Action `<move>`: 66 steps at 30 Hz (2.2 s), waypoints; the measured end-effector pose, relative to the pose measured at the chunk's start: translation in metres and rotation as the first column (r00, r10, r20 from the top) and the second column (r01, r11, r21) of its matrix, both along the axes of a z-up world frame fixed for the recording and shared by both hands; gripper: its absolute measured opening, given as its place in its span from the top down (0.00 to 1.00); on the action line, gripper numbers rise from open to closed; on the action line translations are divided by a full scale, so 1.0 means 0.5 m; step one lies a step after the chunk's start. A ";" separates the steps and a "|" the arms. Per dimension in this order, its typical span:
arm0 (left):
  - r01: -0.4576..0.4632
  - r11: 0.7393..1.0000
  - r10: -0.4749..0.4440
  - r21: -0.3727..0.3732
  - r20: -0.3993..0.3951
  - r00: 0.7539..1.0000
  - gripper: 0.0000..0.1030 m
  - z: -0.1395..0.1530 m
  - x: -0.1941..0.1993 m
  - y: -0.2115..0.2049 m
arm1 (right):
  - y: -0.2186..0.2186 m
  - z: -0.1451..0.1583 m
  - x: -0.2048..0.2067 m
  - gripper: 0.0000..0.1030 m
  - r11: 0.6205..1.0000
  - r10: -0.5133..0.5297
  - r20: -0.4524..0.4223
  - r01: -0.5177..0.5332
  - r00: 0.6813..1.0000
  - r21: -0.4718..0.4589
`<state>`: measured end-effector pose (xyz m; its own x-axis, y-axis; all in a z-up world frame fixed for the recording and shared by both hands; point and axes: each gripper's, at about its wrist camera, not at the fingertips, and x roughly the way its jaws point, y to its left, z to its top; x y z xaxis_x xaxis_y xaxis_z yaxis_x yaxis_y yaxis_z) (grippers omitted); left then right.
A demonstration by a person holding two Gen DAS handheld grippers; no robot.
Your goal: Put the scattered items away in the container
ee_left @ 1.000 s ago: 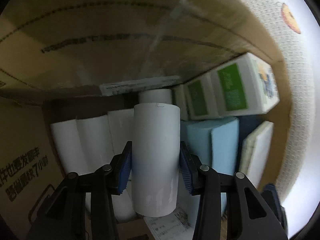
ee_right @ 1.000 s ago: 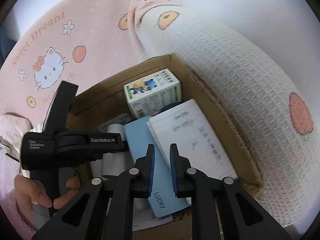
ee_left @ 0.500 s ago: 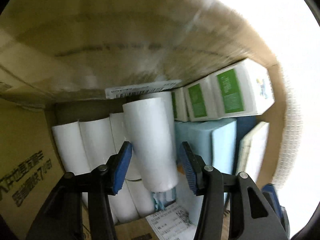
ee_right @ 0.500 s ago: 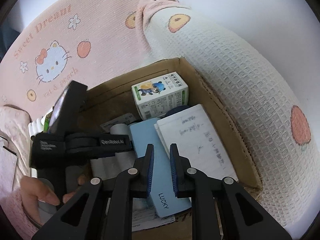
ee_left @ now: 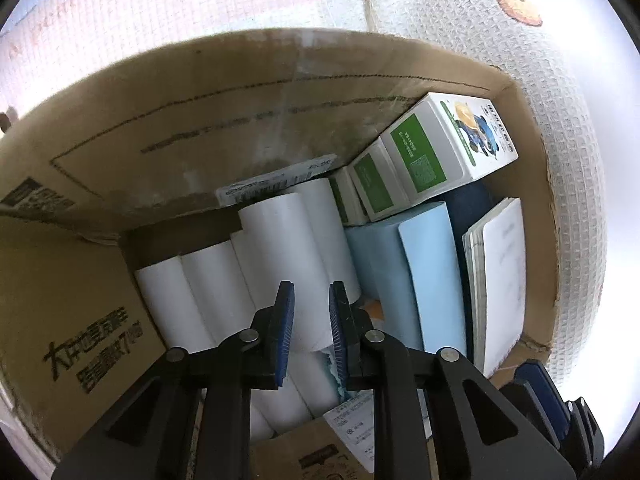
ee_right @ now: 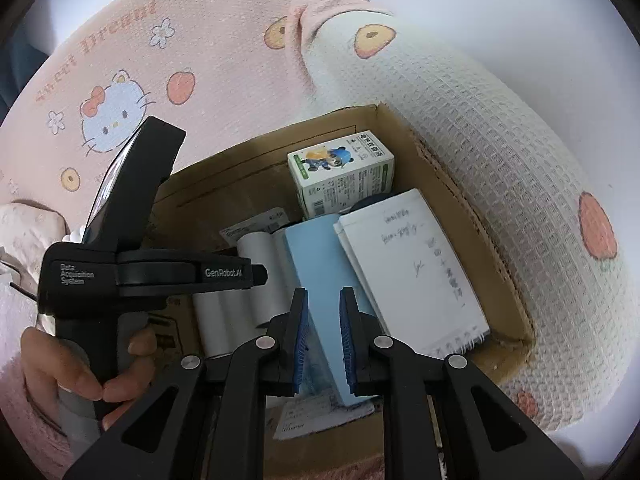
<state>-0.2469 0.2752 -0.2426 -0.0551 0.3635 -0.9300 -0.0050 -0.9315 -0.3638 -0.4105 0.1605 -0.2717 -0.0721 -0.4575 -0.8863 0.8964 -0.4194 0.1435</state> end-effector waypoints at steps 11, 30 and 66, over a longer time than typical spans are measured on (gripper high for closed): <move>0.077 0.994 -0.096 -0.077 -0.299 0.949 0.83 0.153 0.068 -0.030 | 0.023 0.019 0.048 0.88 1.000 0.010 0.021 -0.010 1.000 -0.006; 0.165 0.978 -0.208 -0.128 -0.600 0.772 0.46 0.315 0.254 -0.182 | 0.113 0.088 0.204 0.88 0.999 -0.010 -0.048 0.007 0.999 -0.052; 0.093 0.970 -0.213 -0.227 -0.590 0.779 0.36 0.486 0.474 -0.279 | 0.231 0.278 0.360 0.23 0.990 0.058 -0.273 -0.090 0.960 -0.106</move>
<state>-0.0100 0.1358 0.0004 -0.5858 0.2512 -0.7706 -0.3164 -0.9462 -0.0680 -0.2304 0.2761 -0.1326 -0.2625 -0.5690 -0.7793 0.9364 -0.3453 -0.0633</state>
